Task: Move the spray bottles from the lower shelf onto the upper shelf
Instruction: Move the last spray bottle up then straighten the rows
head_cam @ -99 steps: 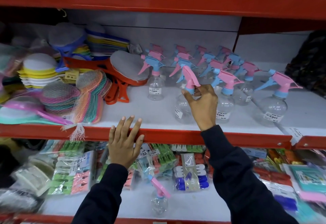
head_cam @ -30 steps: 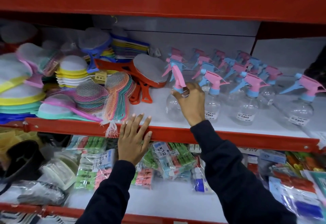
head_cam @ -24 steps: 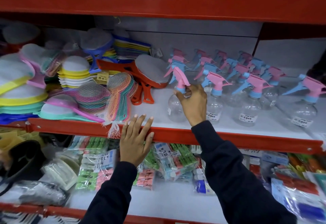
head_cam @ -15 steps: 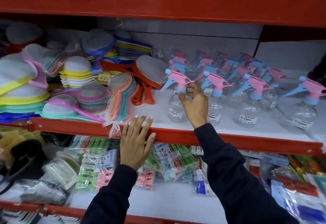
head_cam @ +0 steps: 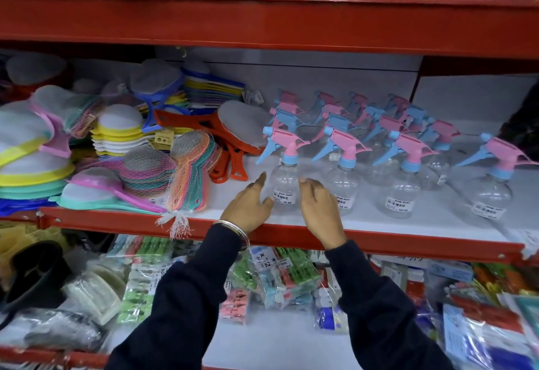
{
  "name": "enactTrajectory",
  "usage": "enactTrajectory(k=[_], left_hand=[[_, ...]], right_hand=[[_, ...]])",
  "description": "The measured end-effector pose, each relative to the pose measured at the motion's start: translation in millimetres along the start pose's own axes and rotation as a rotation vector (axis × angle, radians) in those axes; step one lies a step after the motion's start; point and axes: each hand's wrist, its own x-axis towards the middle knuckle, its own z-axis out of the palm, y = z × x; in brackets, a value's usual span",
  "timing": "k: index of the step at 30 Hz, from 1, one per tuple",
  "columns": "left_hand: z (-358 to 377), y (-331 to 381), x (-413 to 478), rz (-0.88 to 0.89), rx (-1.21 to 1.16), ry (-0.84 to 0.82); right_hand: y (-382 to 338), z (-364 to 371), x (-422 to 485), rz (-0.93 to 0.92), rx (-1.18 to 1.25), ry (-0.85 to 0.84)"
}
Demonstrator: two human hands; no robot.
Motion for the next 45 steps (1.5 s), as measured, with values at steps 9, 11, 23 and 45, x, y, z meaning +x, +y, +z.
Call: enactTrajectory(k=[9, 11, 23, 45], left_hand=[[5.3, 0.1, -1.8, 0.028, -0.096, 0.042], [6.4, 0.9, -3.3, 0.018, -0.095, 0.037], [62.6, 73.2, -18.2, 0.255, -0.265, 0.146], [126.0, 145.4, -11.8, 0.378, -0.302, 0.287]], right_hand=[[-3.8, -4.8, -1.3, -0.037, 0.026, -0.012], [-3.5, -7.2, -3.7, -0.039, 0.038, -0.026], [39.3, -71.3, -12.5, -0.072, 0.210, 0.280], [79.3, -154.6, -12.2, -0.086, 0.190, 0.488]])
